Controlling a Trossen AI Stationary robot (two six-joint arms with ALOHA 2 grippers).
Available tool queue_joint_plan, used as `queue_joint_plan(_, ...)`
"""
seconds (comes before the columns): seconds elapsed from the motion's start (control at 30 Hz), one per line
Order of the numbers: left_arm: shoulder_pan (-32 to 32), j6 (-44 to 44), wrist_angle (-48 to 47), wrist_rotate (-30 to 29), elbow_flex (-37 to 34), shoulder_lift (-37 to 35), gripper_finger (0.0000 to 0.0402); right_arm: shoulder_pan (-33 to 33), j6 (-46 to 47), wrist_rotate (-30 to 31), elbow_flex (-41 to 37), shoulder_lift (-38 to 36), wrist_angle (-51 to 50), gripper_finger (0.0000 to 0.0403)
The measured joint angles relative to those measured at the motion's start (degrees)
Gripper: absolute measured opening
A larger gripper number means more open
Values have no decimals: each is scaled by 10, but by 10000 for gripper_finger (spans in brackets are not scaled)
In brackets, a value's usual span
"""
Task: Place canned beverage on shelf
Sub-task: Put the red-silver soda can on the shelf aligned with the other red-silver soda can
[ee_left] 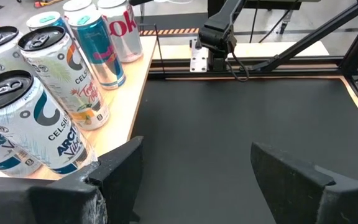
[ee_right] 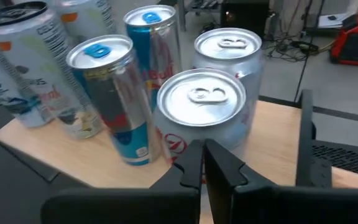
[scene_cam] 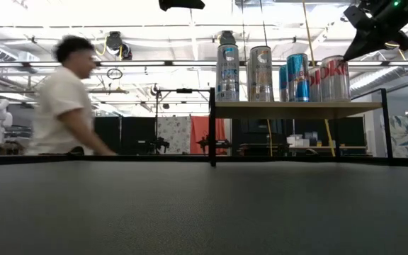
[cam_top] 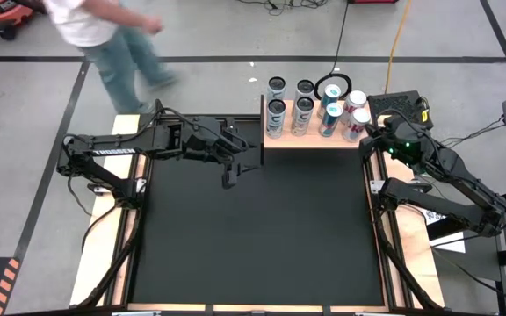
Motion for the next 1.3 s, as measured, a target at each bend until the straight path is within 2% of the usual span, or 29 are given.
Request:
queue_joint_plan(0.5,0,-1,1,0,0,0,293,0,-8,17,0,0,1,0)
queue_joint_plan(0.67,0,-3,-4,0,0,0,293,0,-7,50,0,0,0,0)
queue_joint_plan(0.9,0,-3,-25,-3,0,0,293,0,4,-49,45,-2,1,0)
queue_joint_plan(1.3,0,1,-24,-43,0,0,293,0,19,-69,50,41,-17,0)
